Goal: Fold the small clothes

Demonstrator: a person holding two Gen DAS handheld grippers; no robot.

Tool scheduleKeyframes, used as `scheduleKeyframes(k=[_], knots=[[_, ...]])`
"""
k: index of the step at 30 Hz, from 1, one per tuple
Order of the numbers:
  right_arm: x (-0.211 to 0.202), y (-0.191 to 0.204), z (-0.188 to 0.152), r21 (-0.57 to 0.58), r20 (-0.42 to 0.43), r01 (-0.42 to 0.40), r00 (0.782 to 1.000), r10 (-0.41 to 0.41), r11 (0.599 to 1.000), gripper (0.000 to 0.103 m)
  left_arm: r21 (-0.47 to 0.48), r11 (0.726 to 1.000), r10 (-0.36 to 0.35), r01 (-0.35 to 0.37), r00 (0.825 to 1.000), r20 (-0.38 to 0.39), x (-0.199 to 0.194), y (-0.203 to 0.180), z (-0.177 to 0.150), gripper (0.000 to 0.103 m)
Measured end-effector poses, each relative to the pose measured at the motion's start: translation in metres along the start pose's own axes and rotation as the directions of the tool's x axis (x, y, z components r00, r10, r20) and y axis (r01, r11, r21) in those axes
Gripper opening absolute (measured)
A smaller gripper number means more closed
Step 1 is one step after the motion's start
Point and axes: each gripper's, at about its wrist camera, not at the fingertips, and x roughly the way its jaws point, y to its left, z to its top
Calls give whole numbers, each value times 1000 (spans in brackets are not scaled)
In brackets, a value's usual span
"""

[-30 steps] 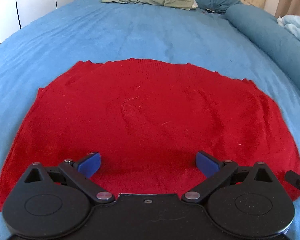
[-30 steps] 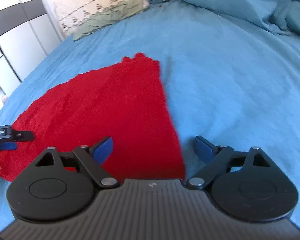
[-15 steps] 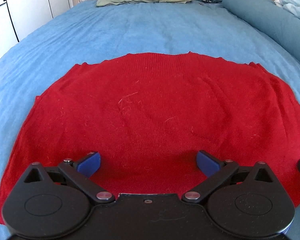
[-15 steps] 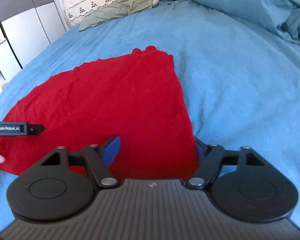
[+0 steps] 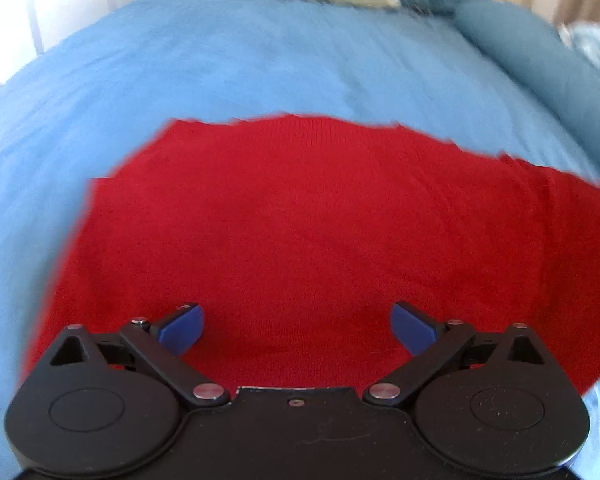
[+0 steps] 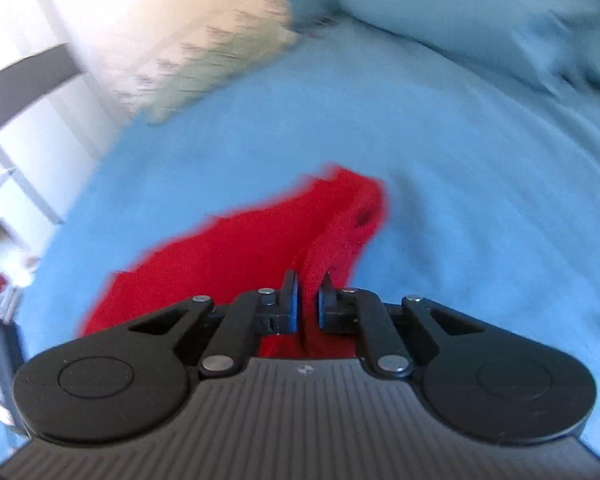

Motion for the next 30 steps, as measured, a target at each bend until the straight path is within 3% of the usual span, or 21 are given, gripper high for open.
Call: scheduleKeyframes(k=[3, 6, 9, 12, 14, 18, 21, 24, 27, 28, 29, 30], knots=[[8, 67, 7, -135, -27, -146, 989, 144, 980, 23, -34, 999, 22, -21, 1000, 22, -19, 45, -15, 102], [41, 136, -17, -254, -171, -329, 941, 293, 910, 22, -30, 998, 55, -54, 997, 50, -33, 80, -37, 102], [85, 190, -73, -354, -341, -423, 889, 306, 834, 22, -26, 998, 63, -62, 997, 46, -39, 105, -61, 101], [110, 209, -118, -374, -419, -454, 861, 289, 809, 21, -20, 999, 48, -47, 997, 63, -45, 119, -79, 101], [115, 211, -129, -368, -403, -442, 869, 287, 818, 21, -6, 999, 37, -37, 996, 85, -49, 121, -86, 101], [109, 203, -122, -306, -370, -452, 867, 333, 838, 21, 7, 1000, 17, -18, 995, 97, -51, 117, -87, 101], [96, 216, -110, -324, -315, -474, 870, 380, 818, 22, -1, 1000, 10, -10, 994, 109, -54, 115, -84, 101], [108, 228, -114, -333, -403, -502, 841, 360, 798, 23, 6, 1000, 18, -19, 992, 125, -57, 114, -86, 102], [114, 232, -118, -363, -440, -492, 839, 320, 791, 31, 16, 1000, 14, -16, 993, 114, -56, 113, -90, 102], [110, 229, -115, -355, -431, -501, 837, 338, 789, 44, 18, 1000, 12, -14, 994, 112, -56, 113, -91, 102], [102, 226, -110, -347, -410, -500, 842, 351, 794, 69, 18, 1000, 13, -15, 993, 115, -58, 114, -92, 102], [92, 220, -102, -347, -369, -491, 855, 365, 799, 80, 18, 1000, 11, -14, 992, 122, -57, 114, -89, 102]])
